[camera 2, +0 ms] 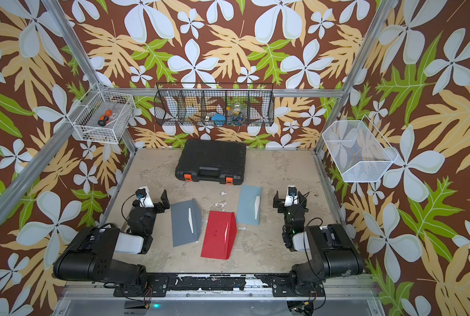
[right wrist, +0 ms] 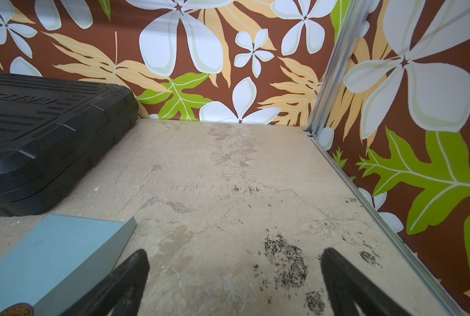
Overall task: Open the envelope
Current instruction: Reset both arms
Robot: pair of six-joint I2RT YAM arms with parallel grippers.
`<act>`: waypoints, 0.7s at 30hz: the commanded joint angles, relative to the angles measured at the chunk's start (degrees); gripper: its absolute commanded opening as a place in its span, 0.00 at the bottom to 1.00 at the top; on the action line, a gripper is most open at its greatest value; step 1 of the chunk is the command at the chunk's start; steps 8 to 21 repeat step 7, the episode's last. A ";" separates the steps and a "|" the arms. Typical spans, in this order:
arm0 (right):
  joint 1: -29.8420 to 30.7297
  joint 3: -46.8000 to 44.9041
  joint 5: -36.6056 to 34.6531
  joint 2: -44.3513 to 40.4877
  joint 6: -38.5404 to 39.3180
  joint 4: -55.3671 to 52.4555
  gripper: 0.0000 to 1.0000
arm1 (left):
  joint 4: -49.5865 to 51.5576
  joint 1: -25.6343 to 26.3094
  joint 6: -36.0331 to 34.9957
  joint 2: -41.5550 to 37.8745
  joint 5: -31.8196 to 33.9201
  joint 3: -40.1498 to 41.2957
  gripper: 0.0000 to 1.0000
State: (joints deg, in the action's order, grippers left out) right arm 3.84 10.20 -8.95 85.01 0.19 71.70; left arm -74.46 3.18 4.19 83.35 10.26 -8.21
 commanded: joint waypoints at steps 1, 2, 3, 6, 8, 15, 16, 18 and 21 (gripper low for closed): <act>-0.18 0.48 0.80 0.24 -0.62 0.54 0.99 | -0.95 -0.03 -0.14 -0.07 0.29 0.08 1.00; -0.36 0.52 1.17 0.24 -0.71 0.32 1.00 | -0.95 -0.02 -0.14 -0.12 0.29 0.04 1.00; -0.41 0.61 1.30 0.15 -0.74 0.19 1.00 | -0.95 -0.02 -0.14 -0.12 0.30 0.03 1.00; -0.41 0.61 1.38 0.15 -0.76 0.20 0.99 | -0.95 -0.02 -0.14 -0.11 0.30 0.03 1.00; -0.41 0.56 1.37 0.15 -0.71 0.28 0.99 | -0.95 -0.02 -0.13 -0.12 0.31 0.03 1.00; -0.41 0.56 1.37 0.15 -0.71 0.28 0.99 | -0.95 -0.02 -0.13 -0.12 0.31 0.03 1.00; -0.41 0.56 1.37 0.15 -0.71 0.28 0.99 | -0.95 -0.02 -0.13 -0.12 0.31 0.03 1.00; -0.41 0.56 1.37 0.15 -0.71 0.28 0.99 | -0.95 -0.02 -0.13 -0.12 0.31 0.03 1.00; -0.41 0.56 1.37 0.15 -0.71 0.28 0.99 | -0.95 -0.02 -0.13 -0.12 0.31 0.03 1.00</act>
